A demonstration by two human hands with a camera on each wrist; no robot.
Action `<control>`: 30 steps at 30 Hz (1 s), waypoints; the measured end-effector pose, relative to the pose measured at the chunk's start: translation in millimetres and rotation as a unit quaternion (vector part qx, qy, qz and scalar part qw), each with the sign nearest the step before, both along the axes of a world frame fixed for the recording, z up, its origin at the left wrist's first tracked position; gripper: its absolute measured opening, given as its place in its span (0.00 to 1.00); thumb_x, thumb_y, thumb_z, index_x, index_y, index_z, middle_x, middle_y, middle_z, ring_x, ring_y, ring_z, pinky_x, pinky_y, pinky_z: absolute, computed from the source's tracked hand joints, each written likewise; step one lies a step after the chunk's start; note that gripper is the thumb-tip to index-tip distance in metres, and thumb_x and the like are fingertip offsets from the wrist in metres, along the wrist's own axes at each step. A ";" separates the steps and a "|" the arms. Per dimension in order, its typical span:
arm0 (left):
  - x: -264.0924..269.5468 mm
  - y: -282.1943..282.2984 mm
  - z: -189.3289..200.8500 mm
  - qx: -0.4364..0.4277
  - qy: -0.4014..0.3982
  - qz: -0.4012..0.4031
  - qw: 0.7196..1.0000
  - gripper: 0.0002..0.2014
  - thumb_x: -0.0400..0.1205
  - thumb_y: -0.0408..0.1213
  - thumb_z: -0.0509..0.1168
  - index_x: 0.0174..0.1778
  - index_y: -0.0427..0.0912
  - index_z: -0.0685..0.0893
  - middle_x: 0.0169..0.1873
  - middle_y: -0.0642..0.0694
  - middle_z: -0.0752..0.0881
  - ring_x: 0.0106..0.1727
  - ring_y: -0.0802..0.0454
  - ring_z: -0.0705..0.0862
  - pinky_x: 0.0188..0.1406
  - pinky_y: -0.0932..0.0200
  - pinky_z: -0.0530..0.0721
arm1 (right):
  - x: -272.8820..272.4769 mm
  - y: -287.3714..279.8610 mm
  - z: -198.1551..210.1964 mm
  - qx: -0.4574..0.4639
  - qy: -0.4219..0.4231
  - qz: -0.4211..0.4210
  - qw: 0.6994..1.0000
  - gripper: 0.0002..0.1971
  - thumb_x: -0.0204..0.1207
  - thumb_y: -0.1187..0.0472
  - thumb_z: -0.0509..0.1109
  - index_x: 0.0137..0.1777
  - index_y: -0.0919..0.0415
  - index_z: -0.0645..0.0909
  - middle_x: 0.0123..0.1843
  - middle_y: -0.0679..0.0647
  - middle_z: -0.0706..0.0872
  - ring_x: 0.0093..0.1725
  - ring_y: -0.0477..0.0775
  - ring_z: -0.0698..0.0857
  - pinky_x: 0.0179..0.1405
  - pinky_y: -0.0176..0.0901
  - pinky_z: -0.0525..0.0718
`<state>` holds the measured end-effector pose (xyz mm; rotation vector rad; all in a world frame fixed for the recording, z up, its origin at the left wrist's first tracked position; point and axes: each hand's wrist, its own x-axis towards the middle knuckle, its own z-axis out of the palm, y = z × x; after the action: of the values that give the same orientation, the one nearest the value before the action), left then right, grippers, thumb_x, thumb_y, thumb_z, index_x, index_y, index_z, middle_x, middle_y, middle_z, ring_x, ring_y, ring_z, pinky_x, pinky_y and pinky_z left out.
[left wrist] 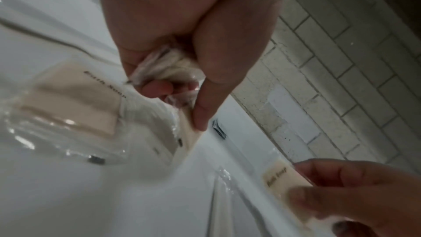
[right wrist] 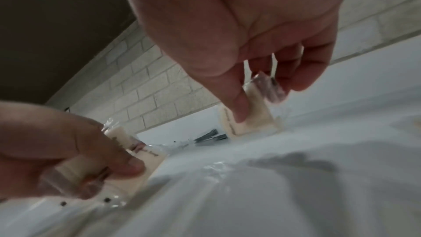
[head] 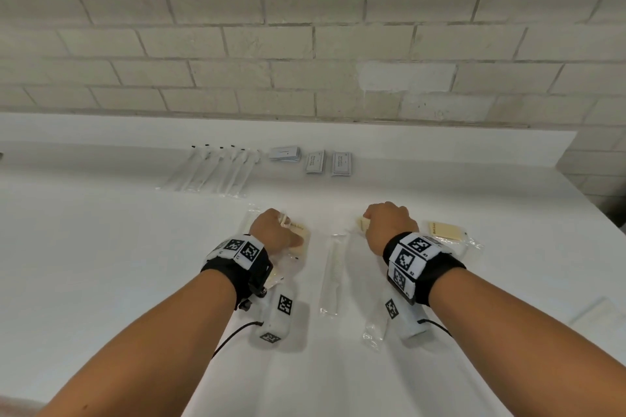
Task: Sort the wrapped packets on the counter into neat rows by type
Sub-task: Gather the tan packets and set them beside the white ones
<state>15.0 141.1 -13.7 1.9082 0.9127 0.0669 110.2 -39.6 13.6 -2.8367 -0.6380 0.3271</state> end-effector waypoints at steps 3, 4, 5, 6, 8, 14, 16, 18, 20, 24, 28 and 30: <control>-7.2 4.1 1.5 -0.085 -0.107 0.009 0.991 0.16 0.71 0.27 0.76 0.49 0.41 0.78 0.42 0.44 0.83 0.37 0.51 0.81 0.32 0.62 0.79 | -4.1 13.3 2.5 0.216 0.080 -0.015 0.973 0.15 0.75 0.66 0.69 0.62 0.56 0.80 0.60 0.56 0.84 0.57 0.57 0.83 0.56 0.45 0.80; -9.1 4.9 2.7 -0.109 -0.133 -0.002 0.985 0.15 0.71 0.26 0.76 0.46 0.42 0.79 0.39 0.45 0.83 0.34 0.52 0.80 0.29 0.63 0.76 | -8.1 19.0 2.3 0.282 0.127 -0.019 0.951 0.13 0.74 0.65 0.72 0.58 0.57 0.80 0.56 0.57 0.84 0.52 0.56 0.83 0.52 0.46 0.82; -10.8 5.6 3.8 -0.128 -0.155 -0.012 0.979 0.15 0.71 0.26 0.77 0.45 0.43 0.79 0.37 0.45 0.82 0.33 0.52 0.79 0.28 0.63 0.74 | -12.9 24.5 2.6 0.329 0.172 -0.027 0.928 0.13 0.72 0.64 0.75 0.55 0.58 0.79 0.52 0.57 0.84 0.47 0.55 0.83 0.49 0.48 0.84; -11.3 7.6 3.5 -0.146 -0.174 -0.015 0.974 0.16 0.70 0.26 0.78 0.45 0.43 0.80 0.36 0.46 0.81 0.34 0.52 0.80 0.28 0.62 0.74 | -16.7 29.6 2.2 0.361 0.211 -0.039 0.908 0.13 0.72 0.65 0.76 0.54 0.59 0.78 0.49 0.57 0.83 0.43 0.55 0.83 0.44 0.48 0.86; -12.7 10.5 4.9 -0.183 -0.205 -0.009 0.961 0.16 0.70 0.25 0.77 0.47 0.44 0.82 0.32 0.50 0.82 0.35 0.51 0.81 0.26 0.63 0.73 | -23.8 37.3 2.7 0.405 0.265 -0.064 0.873 0.14 0.73 0.68 0.75 0.54 0.62 0.76 0.45 0.58 0.82 0.34 0.54 0.82 0.35 0.45 0.85; -24.7 14.4 9.2 -0.242 -0.236 -0.033 0.940 0.13 0.74 0.24 0.74 0.52 0.37 0.84 0.34 0.50 0.86 0.34 0.55 0.82 0.23 0.66 0.73 | -33.2 52.2 -1.9 0.430 0.289 -0.060 0.853 0.14 0.73 0.66 0.76 0.55 0.66 0.78 0.44 0.62 0.87 0.34 0.57 0.86 0.46 0.55 0.89; -29.0 15.4 7.5 -0.245 -0.233 -0.022 0.941 0.19 0.73 0.27 0.76 0.59 0.31 0.83 0.41 0.43 0.85 0.35 0.54 0.82 0.23 0.66 0.74 | -38.2 59.4 -0.3 0.418 0.275 -0.039 0.865 0.12 0.72 0.64 0.76 0.53 0.65 0.80 0.49 0.64 0.88 0.40 0.59 0.88 0.47 0.54 0.90; -33.4 17.5 7.5 -0.236 -0.239 0.002 0.942 0.20 0.73 0.27 0.76 0.61 0.31 0.82 0.42 0.41 0.84 0.34 0.53 0.81 0.22 0.65 0.74 | -42.8 65.5 1.5 0.408 0.259 -0.027 0.875 0.07 0.74 0.64 0.74 0.50 0.62 0.81 0.49 0.62 0.89 0.41 0.58 0.89 0.48 0.52 0.89; -39.0 23.9 8.3 -0.220 -0.249 0.032 0.943 0.16 0.72 0.26 0.76 0.54 0.36 0.82 0.39 0.43 0.83 0.36 0.50 0.82 0.24 0.63 0.74 | -46.5 70.3 2.6 0.394 0.240 -0.034 0.887 0.04 0.77 0.65 0.66 0.43 0.57 0.81 0.49 0.59 0.88 0.42 0.58 0.88 0.50 0.51 0.87; -53.5 43.3 8.7 -0.197 -0.280 0.090 0.935 0.13 0.72 0.25 0.75 0.47 0.43 0.82 0.36 0.45 0.84 0.41 0.45 0.82 0.29 0.59 0.75 | -59.3 80.6 -6.8 0.242 0.183 0.028 0.952 0.05 0.77 0.64 0.65 0.47 0.59 0.83 0.54 0.57 0.86 0.48 0.55 0.82 0.49 0.47 0.81; -66.1 54.2 7.7 -0.184 -0.288 0.104 0.934 0.14 0.72 0.27 0.75 0.50 0.41 0.82 0.39 0.41 0.85 0.42 0.44 0.82 0.30 0.58 0.77 | -89.4 93.0 -14.5 0.094 0.173 0.115 0.974 0.19 0.69 0.51 0.74 0.58 0.57 0.81 0.54 0.52 0.84 0.51 0.54 0.84 0.49 0.43 0.84; -69.9 57.2 6.8 -0.182 -0.287 0.108 0.934 0.14 0.72 0.27 0.76 0.50 0.42 0.83 0.40 0.40 0.86 0.42 0.44 0.82 0.32 0.58 0.77 | -97.1 102.2 -16.3 0.049 0.140 0.141 0.979 0.23 0.67 0.49 0.76 0.59 0.59 0.81 0.55 0.54 0.85 0.53 0.56 0.86 0.53 0.47 0.86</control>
<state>-55.0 198.3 -6.9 1.3250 0.6665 0.5246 13.2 62.6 -2.7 -2.5392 -0.9628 0.7069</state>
